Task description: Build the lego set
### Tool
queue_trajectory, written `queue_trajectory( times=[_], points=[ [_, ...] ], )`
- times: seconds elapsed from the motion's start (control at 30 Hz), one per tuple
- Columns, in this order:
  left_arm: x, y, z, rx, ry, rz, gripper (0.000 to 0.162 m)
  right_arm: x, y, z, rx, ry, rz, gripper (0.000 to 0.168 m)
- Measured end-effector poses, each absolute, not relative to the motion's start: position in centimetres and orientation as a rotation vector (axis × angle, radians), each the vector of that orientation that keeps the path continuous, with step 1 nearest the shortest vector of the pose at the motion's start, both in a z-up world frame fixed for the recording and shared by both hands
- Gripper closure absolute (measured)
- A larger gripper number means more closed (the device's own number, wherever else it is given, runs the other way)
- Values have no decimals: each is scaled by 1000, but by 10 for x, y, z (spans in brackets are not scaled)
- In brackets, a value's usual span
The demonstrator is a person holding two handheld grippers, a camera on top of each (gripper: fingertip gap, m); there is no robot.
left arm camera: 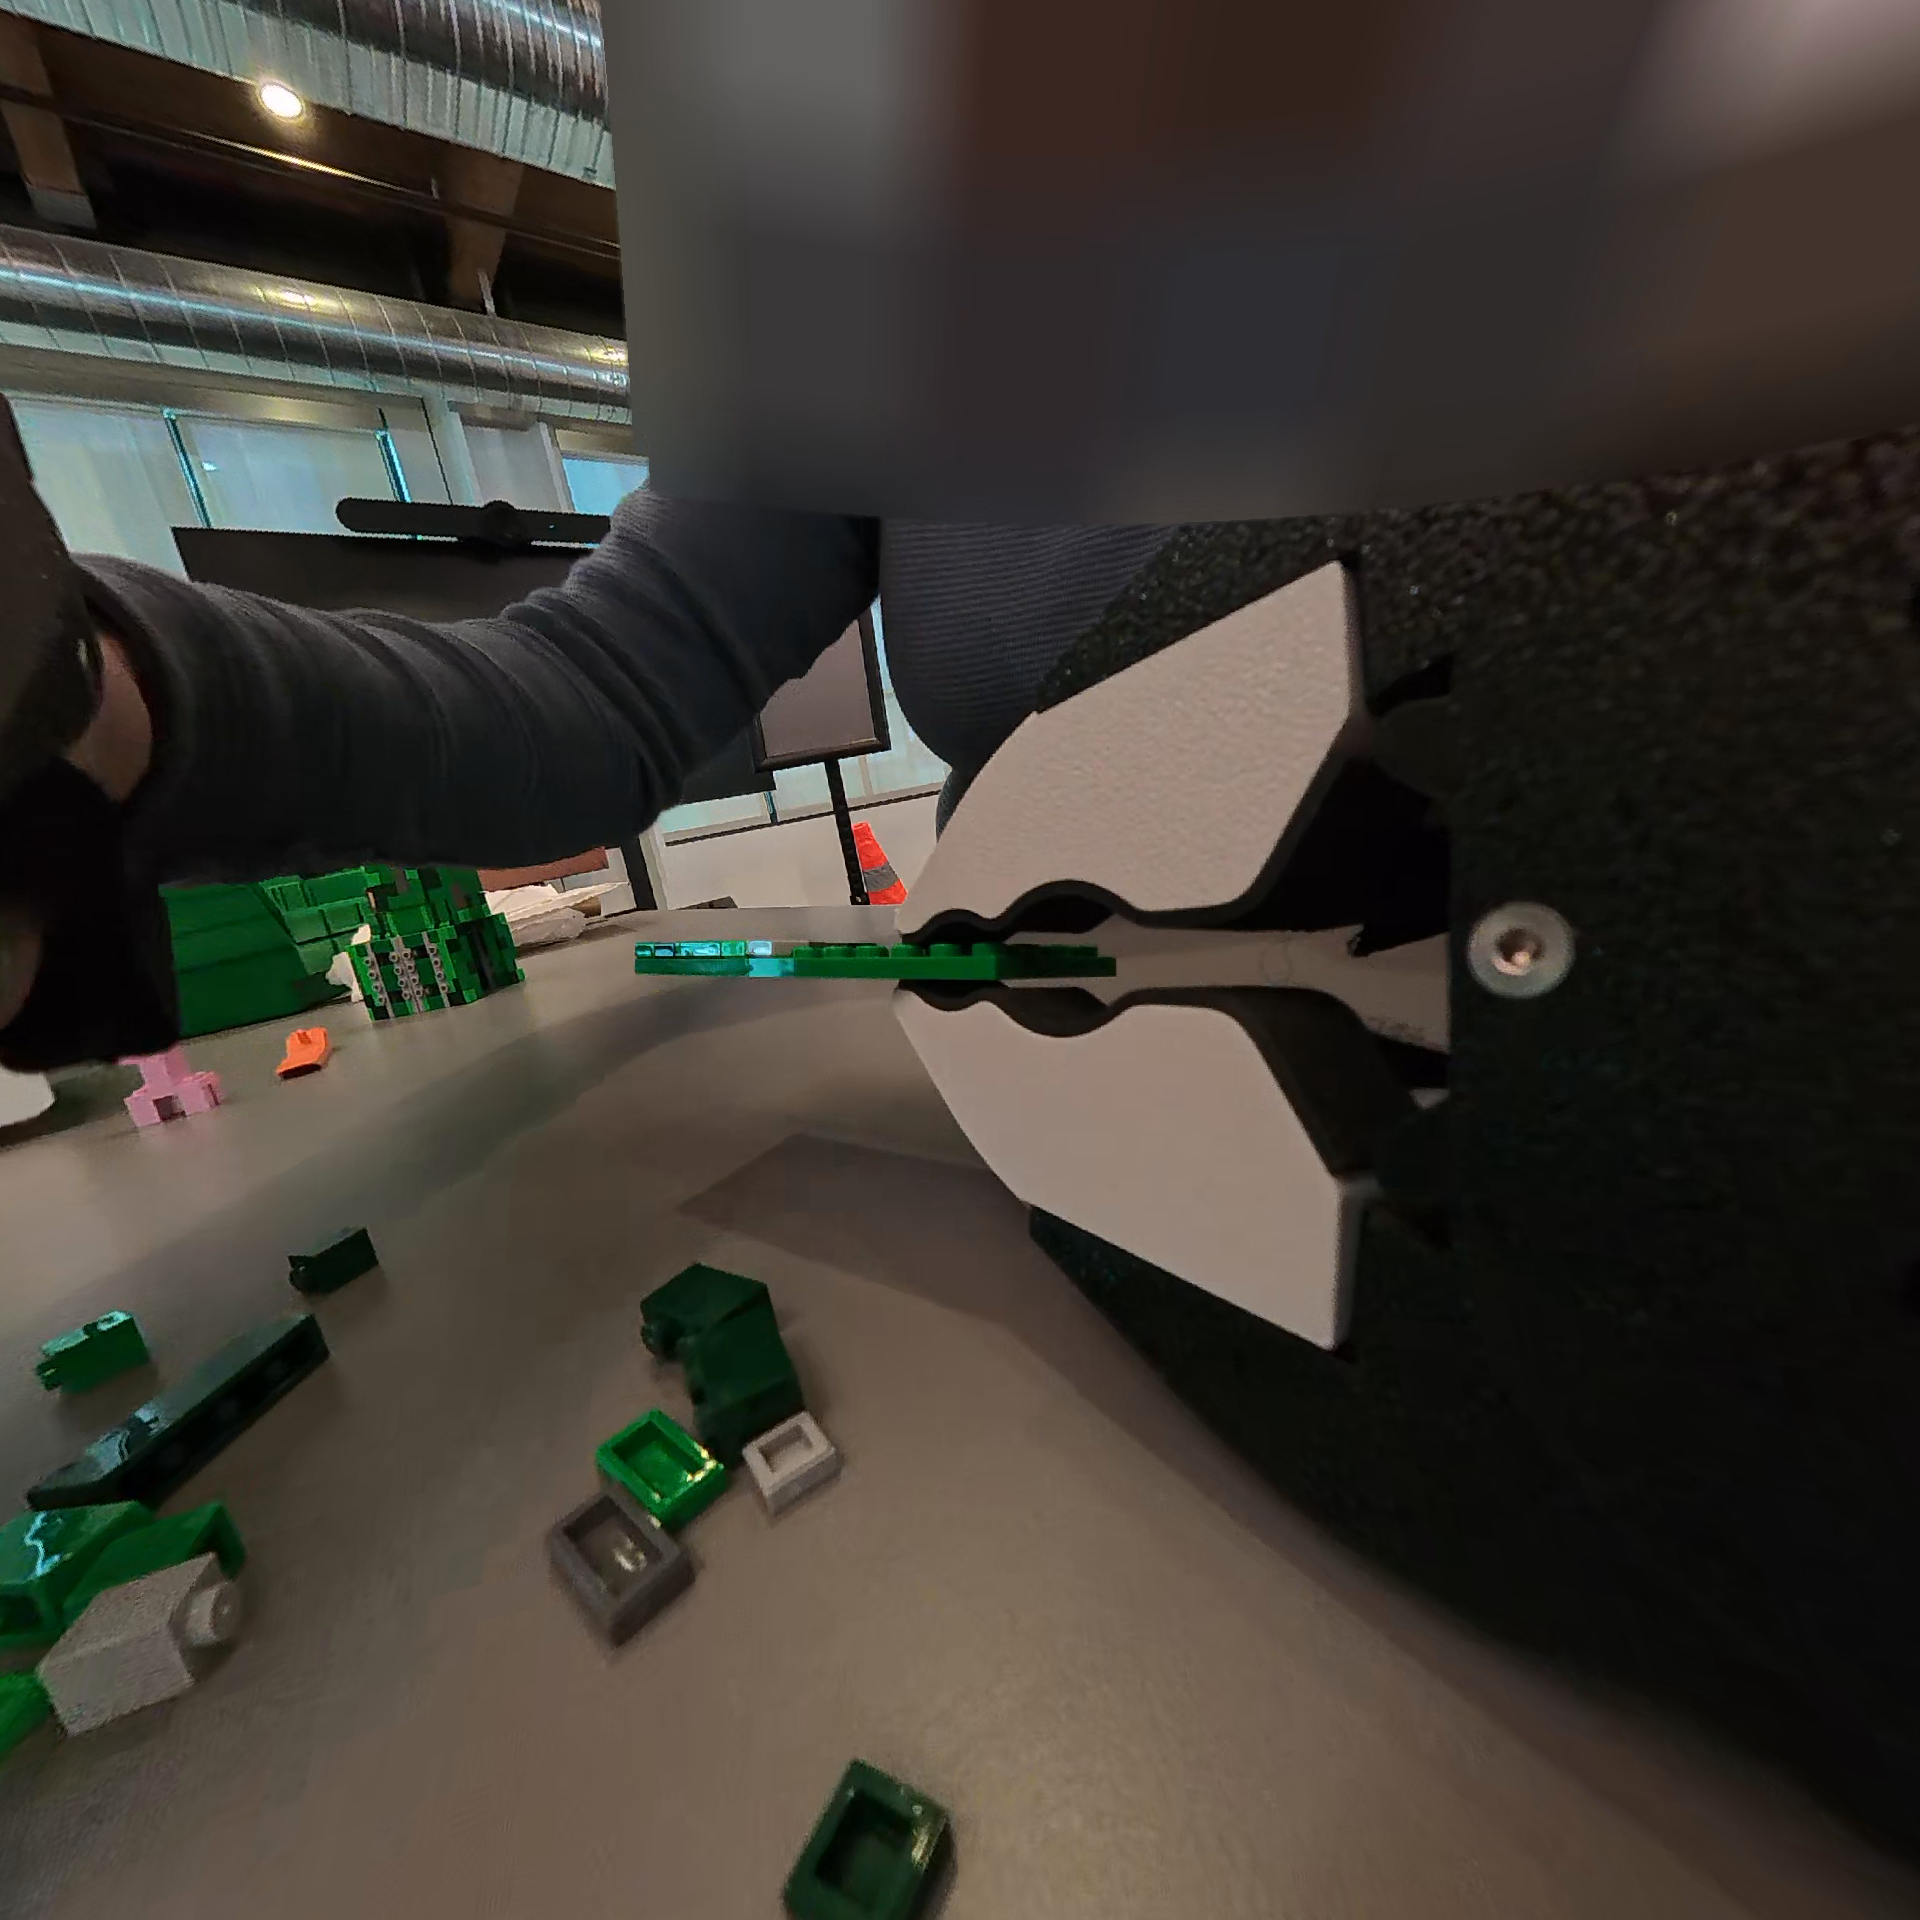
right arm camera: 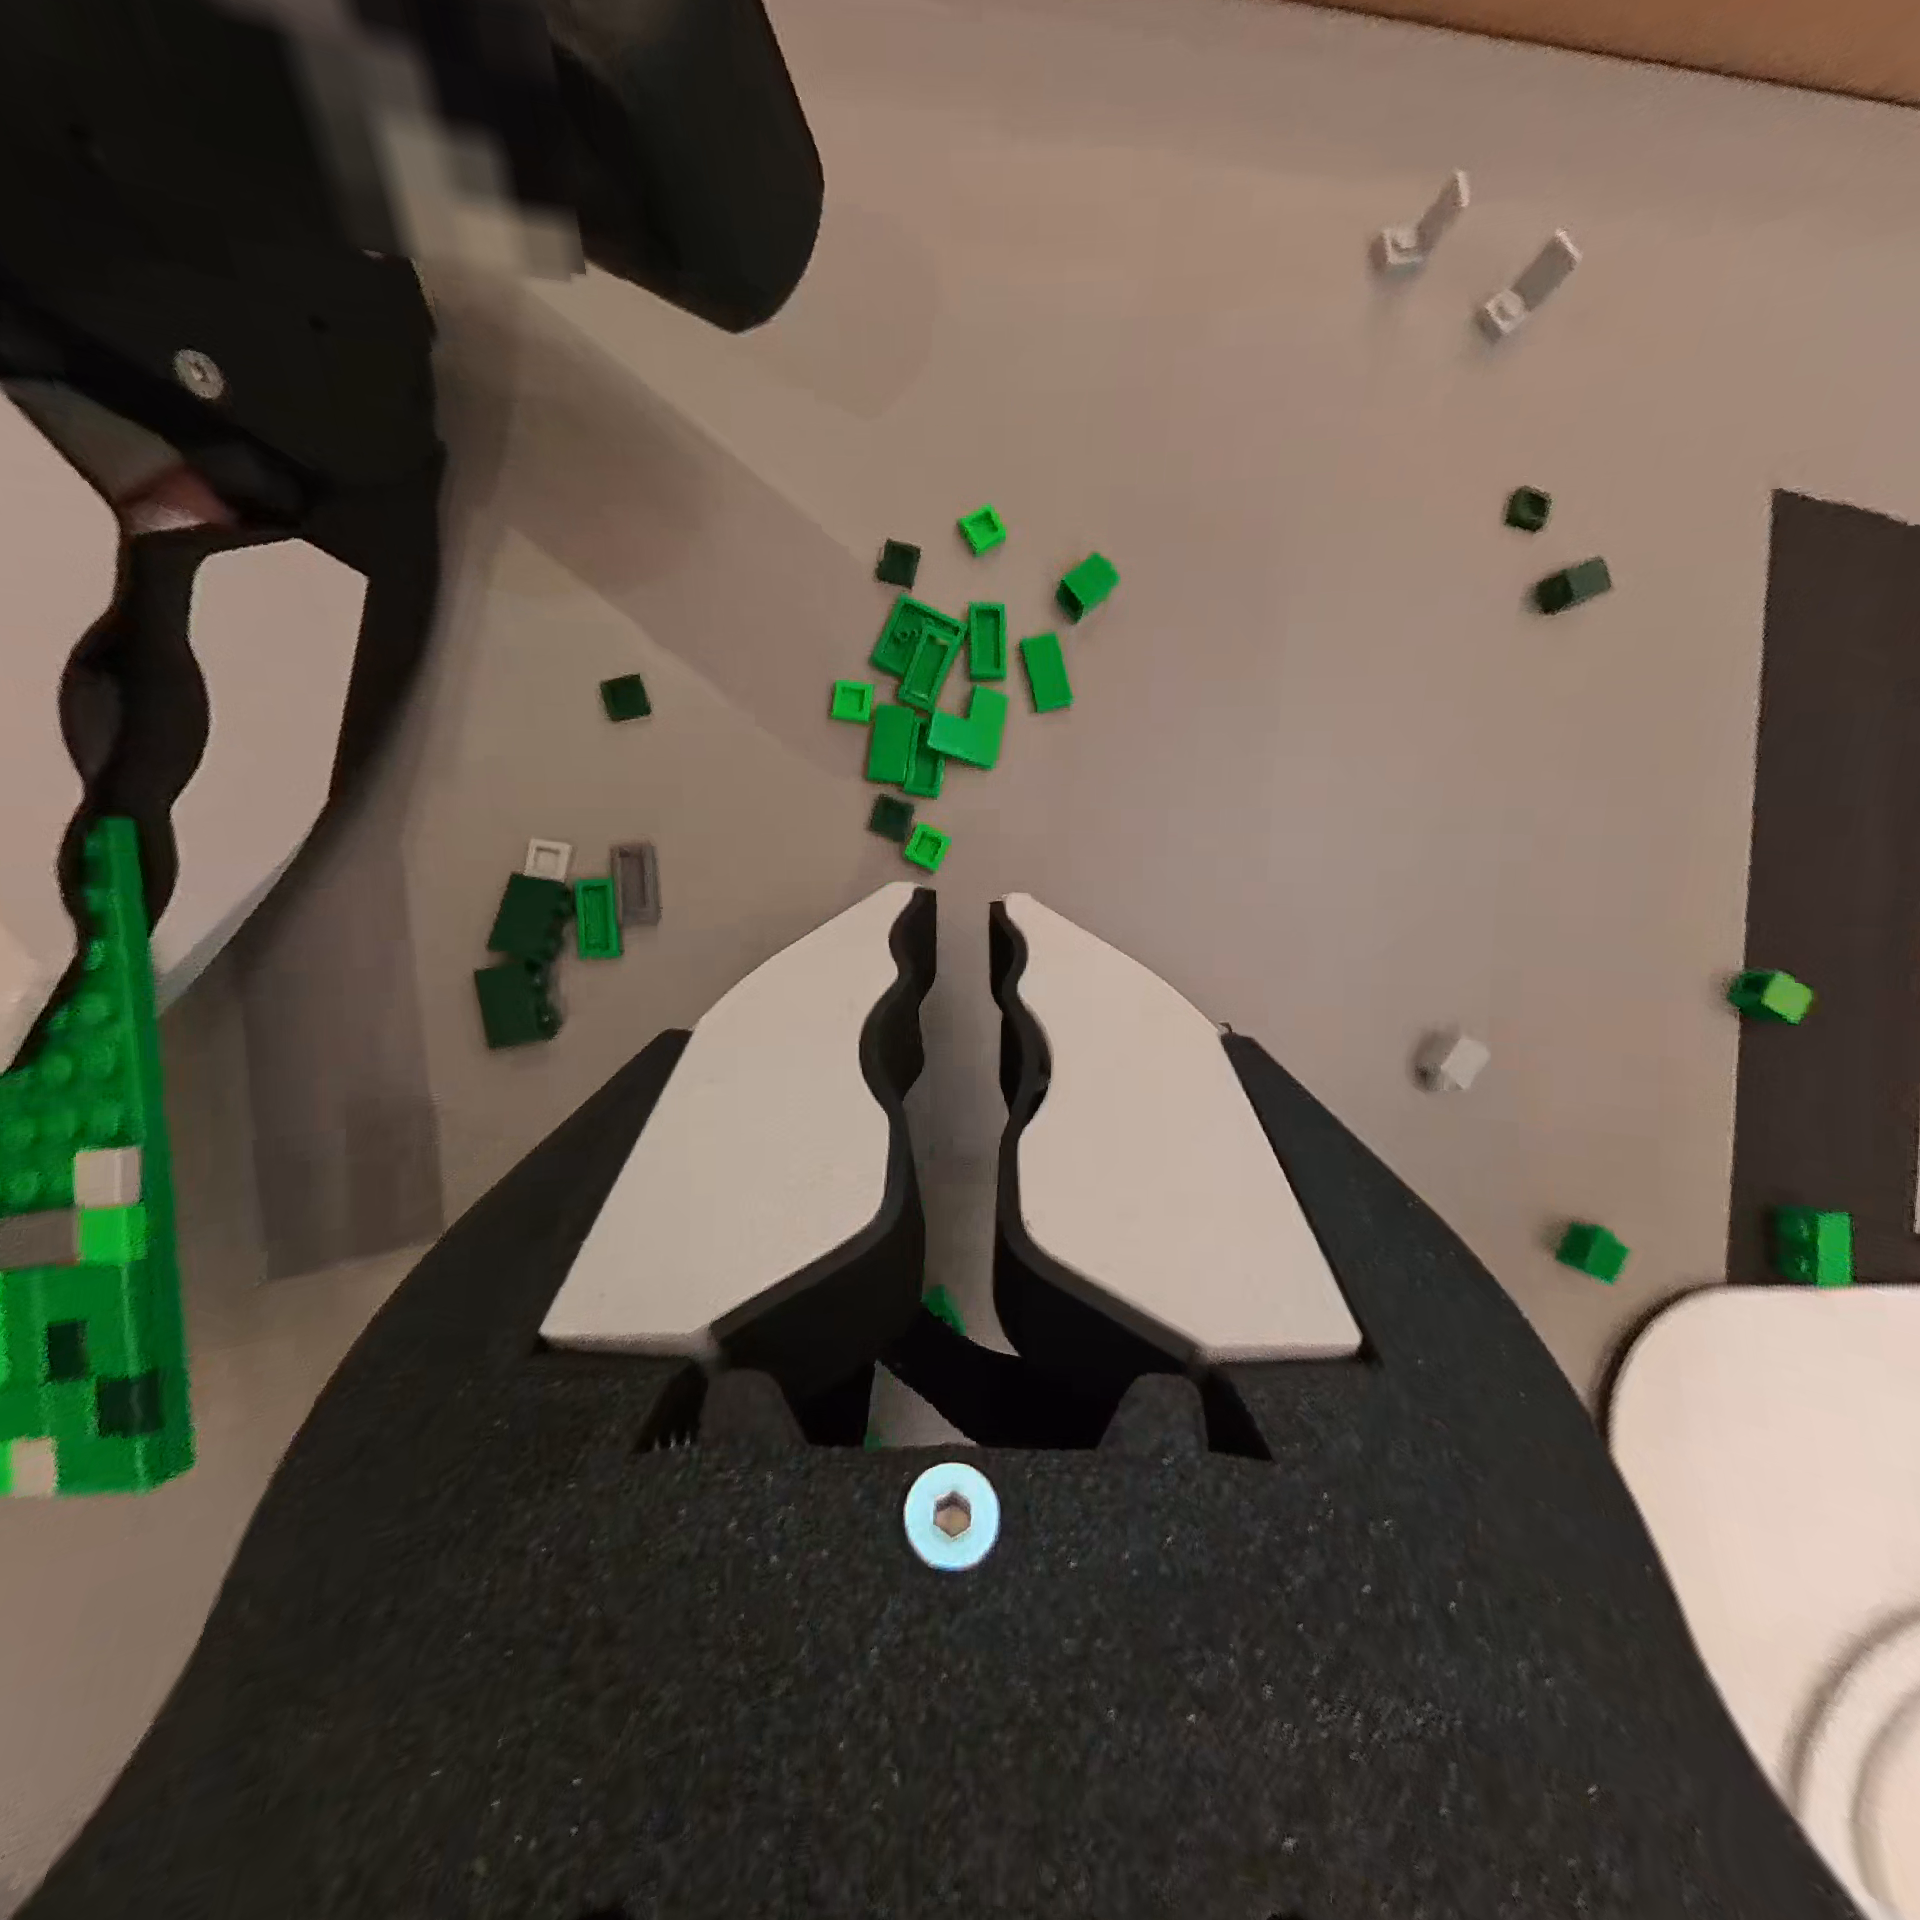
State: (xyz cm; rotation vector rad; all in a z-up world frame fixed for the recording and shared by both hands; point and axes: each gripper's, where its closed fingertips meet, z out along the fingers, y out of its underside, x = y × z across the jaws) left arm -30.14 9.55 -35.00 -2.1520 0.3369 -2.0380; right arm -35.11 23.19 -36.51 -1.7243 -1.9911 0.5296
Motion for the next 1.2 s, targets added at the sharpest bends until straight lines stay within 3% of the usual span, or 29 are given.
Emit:
queue_trajectory(
  times=[0.03,0.3,0.7,0.8,0.97,1.2],
  points=[
    [-301,96,-350,-2151,335,-2039,158,-356,231,-368,-1709,-2011,526,159],
    [-302,96,-350,-2148,334,-2044,158,-386,233,-378,-1944,-1945,785,141],
    [-301,96,-350,-2148,331,-2050,158,-387,234,-390,-1940,-2017,745,142],
    [-301,96,-349,-2148,330,-2052,158,-387,234,-391,-1915,-2028,720,153],
    [-301,96,-350,-2149,330,-2051,158,-387,234,-391,-1856,-2021,698,153],
    [-301,96,-350,-2148,329,-2052,158,-371,229,-363,-1620,-1921,676,153]
  ],
)
